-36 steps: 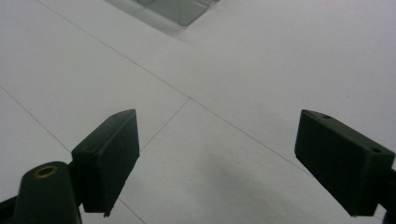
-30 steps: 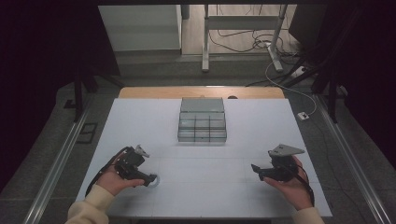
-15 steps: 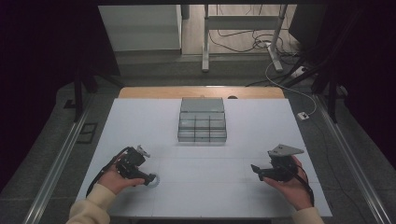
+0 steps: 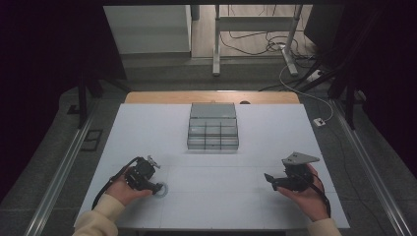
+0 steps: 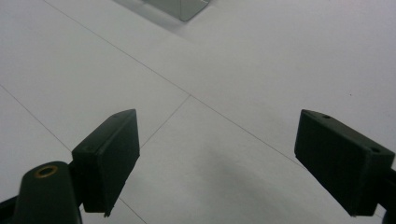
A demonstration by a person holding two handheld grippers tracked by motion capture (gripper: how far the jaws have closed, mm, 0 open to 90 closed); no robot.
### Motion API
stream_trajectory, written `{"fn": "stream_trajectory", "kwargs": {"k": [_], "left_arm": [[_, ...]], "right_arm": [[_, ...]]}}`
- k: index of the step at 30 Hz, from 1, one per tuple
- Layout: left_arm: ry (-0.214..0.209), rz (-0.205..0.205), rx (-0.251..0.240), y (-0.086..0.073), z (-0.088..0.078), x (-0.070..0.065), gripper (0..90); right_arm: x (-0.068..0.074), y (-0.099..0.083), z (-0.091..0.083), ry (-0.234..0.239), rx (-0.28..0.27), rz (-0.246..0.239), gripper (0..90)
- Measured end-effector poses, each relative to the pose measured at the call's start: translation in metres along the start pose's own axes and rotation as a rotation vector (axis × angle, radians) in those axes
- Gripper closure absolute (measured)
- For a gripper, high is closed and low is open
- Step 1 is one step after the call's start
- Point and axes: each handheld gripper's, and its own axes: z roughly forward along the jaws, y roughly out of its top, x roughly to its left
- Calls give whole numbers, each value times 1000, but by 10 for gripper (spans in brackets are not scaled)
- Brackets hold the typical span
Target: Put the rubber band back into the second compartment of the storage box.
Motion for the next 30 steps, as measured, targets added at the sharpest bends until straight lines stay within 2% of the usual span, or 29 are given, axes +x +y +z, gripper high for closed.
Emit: {"fn": "stream_trajectory", "kwargs": {"k": [3, 7, 11, 15, 23, 30], "left_arm": [[-13, 11, 0, 0, 0, -1, 487], [-41, 23, 0, 0, 0, -1, 590], [-55, 28, -1, 0, -1, -1, 712], [-67, 34, -2, 0, -1, -1, 796], [-73, 34, -8, -1, -2, 0, 820], [-87, 16, -42, -3, -9, 2, 822]], "right_arm": [[0, 0, 0, -1, 0, 0, 140], [0, 0, 0, -3, 0, 1, 141], [0, 0, 0, -4, -1, 0, 141], [0, 0, 0, -5, 2, 0, 141], [0, 0, 0, -8, -1, 1, 142], [0, 0, 0, -9, -1, 1, 142]]}}
